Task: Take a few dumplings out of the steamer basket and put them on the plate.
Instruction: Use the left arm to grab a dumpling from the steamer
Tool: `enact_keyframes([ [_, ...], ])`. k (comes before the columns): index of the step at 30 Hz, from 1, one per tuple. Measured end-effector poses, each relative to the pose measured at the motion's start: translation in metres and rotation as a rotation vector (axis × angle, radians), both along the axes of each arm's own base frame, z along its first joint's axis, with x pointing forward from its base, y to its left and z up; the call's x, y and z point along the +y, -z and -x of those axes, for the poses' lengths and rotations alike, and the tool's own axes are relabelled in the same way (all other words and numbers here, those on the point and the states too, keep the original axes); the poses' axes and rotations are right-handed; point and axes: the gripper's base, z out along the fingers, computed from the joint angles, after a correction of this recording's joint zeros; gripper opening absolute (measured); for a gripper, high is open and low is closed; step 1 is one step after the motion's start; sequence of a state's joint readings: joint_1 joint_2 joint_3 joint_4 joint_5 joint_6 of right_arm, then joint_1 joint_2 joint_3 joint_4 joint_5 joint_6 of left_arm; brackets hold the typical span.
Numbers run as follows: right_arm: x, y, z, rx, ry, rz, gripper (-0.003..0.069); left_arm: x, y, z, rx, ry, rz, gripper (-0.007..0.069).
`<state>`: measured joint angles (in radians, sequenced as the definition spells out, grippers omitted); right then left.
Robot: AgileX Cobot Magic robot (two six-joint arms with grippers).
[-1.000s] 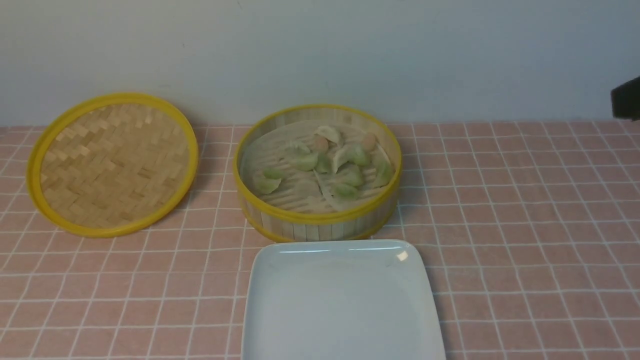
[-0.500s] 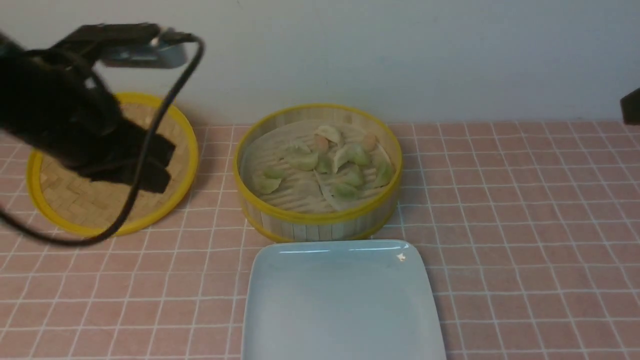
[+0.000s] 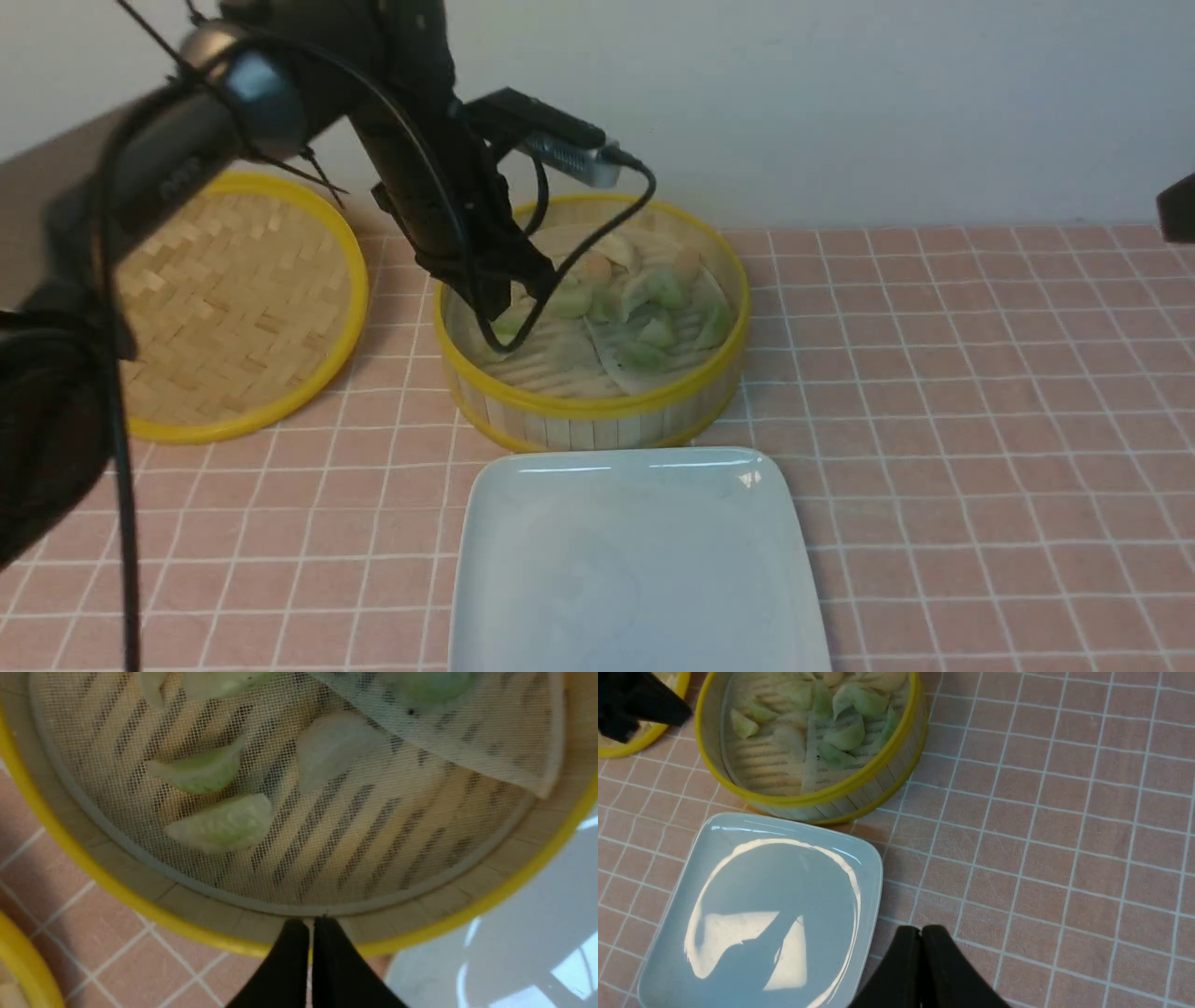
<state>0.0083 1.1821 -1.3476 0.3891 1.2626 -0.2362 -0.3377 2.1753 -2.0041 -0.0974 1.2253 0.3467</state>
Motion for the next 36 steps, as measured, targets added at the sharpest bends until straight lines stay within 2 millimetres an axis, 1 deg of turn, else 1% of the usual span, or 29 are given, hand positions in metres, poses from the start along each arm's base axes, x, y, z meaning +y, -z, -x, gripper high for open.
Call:
enact_keyframes([
  [3,0.000,0.000,0.000,0.000,0.001,-0.001,-0.0012,-0.001,0.025,-0.013,0.020,0.004,-0.046,0.0062],
  [5,0.000,0.000,0.000,0.000,0.001,-0.001,-0.0012,-0.001,0.035,-0.017,0.028,0.007,-0.067,0.0108],
  [6,0.000,0.000,0.000,0.000,0.001,-0.001,-0.0012,-0.001,0.043,-0.019,0.038,0.008,-0.081,0.0165],
  [7,0.000,0.000,0.000,0.000,0.001,-0.001,-0.0011,-0.001,0.046,-0.021,0.037,0.008,-0.085,0.0192],
  [8,0.000,0.000,0.000,0.000,0.001,-0.001,-0.0010,-0.002,0.053,-0.023,0.032,0.007,-0.087,0.0258],
  [11,0.000,0.000,0.000,0.000,0.001,-0.001,-0.0010,-0.003,0.062,-0.030,-0.003,0.007,-0.089,0.0389],
  [12,0.000,0.000,0.000,0.000,0.001,-0.001,-0.0010,-0.003,0.064,-0.031,-0.011,0.007,-0.088,0.0414],
  [13,0.000,0.000,0.000,0.000,0.001,-0.001,-0.0010,-0.003,0.066,-0.034,-0.031,0.008,-0.092,0.0465],
  [14,0.000,0.000,0.000,0.000,0.001,-0.001,-0.0010,-0.003,0.067,-0.034,-0.037,0.008,-0.090,0.0482],
  [15,0.000,0.000,0.000,0.000,0.001,-0.001,-0.0010,-0.004,0.069,-0.036,-0.052,0.006,-0.084,0.0517],
  [18,0.000,0.000,0.000,0.001,0.001,-0.001,-0.0010,-0.005,0.073,-0.039,-0.069,0.004,-0.078,0.0538],
  [21,0.000,0.000,0.000,0.001,0.001,-0.001,-0.0010,-0.005,0.076,-0.041,-0.068,0.003,-0.078,0.0526],
  [22,0.000,0.000,0.000,0.001,0.001,-0.001,-0.0010,-0.005,0.077,-0.041,-0.067,0.003,-0.079,0.0511],
  [24,0.000,0.000,0.000,0.001,0.002,-0.002,-0.0010,-0.006,0.077,-0.040,-0.057,-0.004,-0.074,0.0454],
  [26,0.000,0.000,0.000,0.001,0.003,-0.003,-0.0010,-0.007,0.075,-0.039,-0.055,-0.019,-0.082,0.0344],
  [27,0.000,0.000,0.000,0.001,0.003,-0.003,-0.0010,-0.008,0.072,-0.038,-0.050,-0.022,-0.092,0.0332],
  [29,0.000,0.000,0.000,0.001,0.003,-0.003,-0.0010,-0.009,0.070,-0.035,-0.028,-0.028,-0.114,0.0333],
  [31,0.000,0.000,0.000,0.001,0.003,-0.003,-0.0010,-0.011,0.058,-0.031,-0.010,-0.035,-0.136,0.0333],
  [33,0.000,0.000,0.000,0.001,0.003,-0.004,-0.0010,-0.013,0.039,-0.030,-0.039,-0.044,-0.122,0.0333],
  [35,0.000,0.000,0.000,0.001,0.003,-0.004,-0.0010,-0.016,0.011,-0.029,-0.097,-0.058,-0.083,0.0333],
  [36,0.000,0.000,0.000,0.001,0.003,-0.004,-0.0010,-0.017,-0.008,-0.023,-0.124,-0.075,-0.044,0.0333],
])
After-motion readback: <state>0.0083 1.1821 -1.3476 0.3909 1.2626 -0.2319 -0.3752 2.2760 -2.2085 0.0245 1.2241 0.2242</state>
